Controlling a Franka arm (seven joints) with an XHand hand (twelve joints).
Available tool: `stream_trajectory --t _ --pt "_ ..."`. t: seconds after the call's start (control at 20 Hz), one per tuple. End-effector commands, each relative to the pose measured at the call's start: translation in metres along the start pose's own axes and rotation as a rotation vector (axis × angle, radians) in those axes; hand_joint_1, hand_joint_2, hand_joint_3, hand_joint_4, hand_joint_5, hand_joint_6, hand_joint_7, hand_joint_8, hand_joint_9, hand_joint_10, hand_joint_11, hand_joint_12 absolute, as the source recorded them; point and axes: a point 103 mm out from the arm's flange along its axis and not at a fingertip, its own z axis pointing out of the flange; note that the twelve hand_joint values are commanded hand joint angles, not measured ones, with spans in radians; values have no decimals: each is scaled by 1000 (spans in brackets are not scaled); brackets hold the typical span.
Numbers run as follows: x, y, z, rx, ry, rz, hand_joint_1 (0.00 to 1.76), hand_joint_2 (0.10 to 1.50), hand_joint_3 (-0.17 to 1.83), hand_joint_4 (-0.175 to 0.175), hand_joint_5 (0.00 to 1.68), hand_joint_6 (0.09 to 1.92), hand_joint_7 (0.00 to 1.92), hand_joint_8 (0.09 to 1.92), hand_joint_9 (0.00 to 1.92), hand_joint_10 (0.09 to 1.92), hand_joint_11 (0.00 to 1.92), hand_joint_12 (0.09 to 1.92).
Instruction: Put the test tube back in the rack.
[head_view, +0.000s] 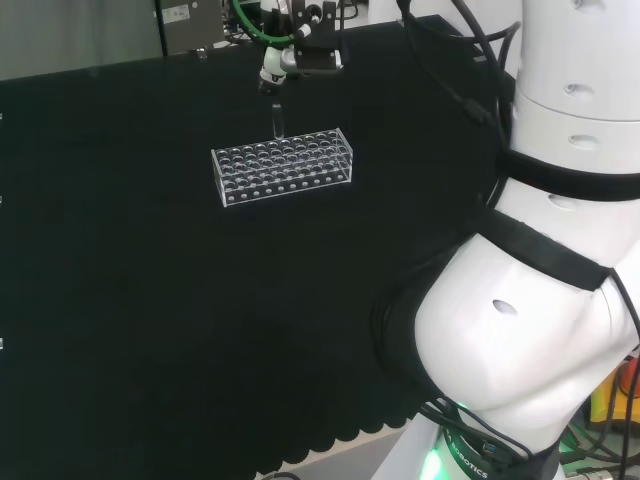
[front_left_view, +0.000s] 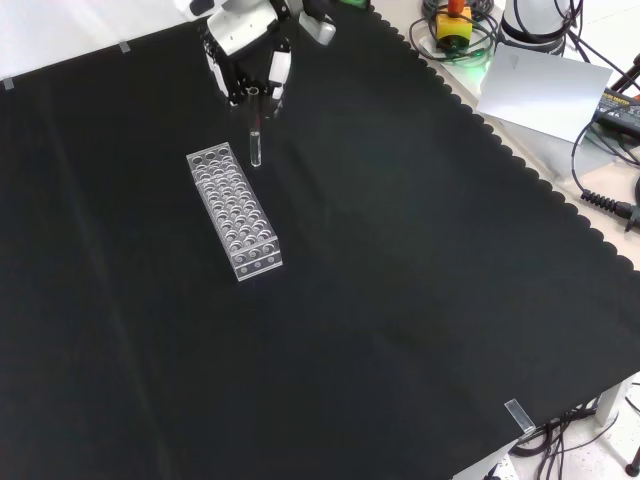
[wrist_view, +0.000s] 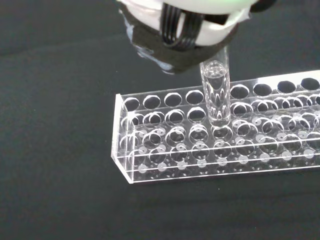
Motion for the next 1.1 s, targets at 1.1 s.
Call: stream_trajectory --t 1.1 --pt "-27 27 26 47 -8 38 1433 776 288 -175 1487 96 1859 169 1491 155 1240 898"
